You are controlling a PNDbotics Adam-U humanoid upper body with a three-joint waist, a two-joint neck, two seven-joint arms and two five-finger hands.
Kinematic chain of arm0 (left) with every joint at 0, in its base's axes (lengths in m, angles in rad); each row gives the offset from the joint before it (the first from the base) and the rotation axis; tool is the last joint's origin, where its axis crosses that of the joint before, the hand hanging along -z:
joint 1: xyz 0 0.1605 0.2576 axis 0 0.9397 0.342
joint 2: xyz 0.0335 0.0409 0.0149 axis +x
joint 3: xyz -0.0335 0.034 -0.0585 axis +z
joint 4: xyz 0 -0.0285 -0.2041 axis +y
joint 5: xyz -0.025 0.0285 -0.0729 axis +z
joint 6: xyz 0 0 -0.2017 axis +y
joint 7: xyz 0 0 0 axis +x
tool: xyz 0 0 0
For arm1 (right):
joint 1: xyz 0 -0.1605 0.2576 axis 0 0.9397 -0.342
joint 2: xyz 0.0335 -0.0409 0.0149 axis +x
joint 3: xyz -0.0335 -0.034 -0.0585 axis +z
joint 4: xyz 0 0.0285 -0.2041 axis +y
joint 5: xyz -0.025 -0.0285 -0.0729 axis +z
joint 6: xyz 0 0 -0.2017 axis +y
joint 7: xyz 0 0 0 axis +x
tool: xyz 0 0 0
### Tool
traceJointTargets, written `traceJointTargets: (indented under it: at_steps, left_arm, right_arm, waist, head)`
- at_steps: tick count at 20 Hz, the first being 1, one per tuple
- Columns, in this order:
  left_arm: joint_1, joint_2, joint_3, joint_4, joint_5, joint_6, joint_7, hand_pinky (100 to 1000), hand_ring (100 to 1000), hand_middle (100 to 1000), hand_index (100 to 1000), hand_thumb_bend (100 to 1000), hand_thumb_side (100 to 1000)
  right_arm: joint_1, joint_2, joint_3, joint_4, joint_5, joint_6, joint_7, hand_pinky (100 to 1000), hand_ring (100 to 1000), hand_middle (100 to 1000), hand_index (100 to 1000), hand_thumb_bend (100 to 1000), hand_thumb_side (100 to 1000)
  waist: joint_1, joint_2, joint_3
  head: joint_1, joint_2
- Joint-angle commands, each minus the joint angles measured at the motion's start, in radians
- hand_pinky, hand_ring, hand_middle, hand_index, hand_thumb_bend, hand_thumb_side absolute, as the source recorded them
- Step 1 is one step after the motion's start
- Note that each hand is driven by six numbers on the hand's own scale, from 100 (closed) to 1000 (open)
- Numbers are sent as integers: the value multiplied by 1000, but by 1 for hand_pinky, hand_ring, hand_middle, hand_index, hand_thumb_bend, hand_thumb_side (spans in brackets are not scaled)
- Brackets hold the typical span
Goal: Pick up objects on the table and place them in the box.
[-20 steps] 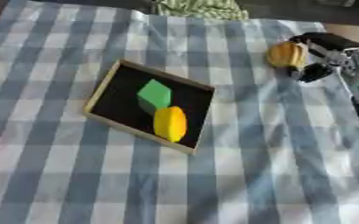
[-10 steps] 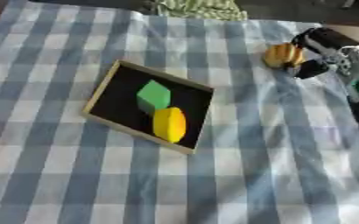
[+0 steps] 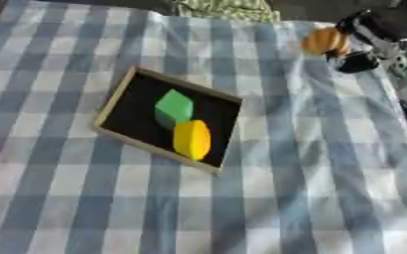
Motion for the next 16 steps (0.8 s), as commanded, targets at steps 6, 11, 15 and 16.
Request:
traceJointTargets:
  at_steps: [6,11,15,16]
  left_arm:
    - [-10,26,1,-15,3,-2,-7,1000,786,690,838,100,612]
    - [-12,27,-4,-15,7,-1,-12,1000,786,690,838,100,612]
    - [-16,26,-8,-15,12,-1,-17,1000,786,690,838,100,612]
    - [-18,26,-10,-15,13,-2,-18,1000,786,689,838,100,612]
  right_arm:
    - [47,-117,70,-380,-157,-27,58,825,707,554,664,193,204]
    - [17,-99,137,-533,-232,-32,119,823,687,545,663,175,198]
    - [-44,-39,205,-581,-267,-44,186,823,684,548,664,152,193]
    - [-62,-18,223,-587,-272,-48,203,823,683,549,665,144,191]
  waist:
    - [-6,-40,2]
    - [-9,-47,10]
    - [-9,-53,17]
    - [-9,-55,20]
  head:
    - [-2,4]
    - [-10,8]
    - [-15,10]
    - [-16,11]
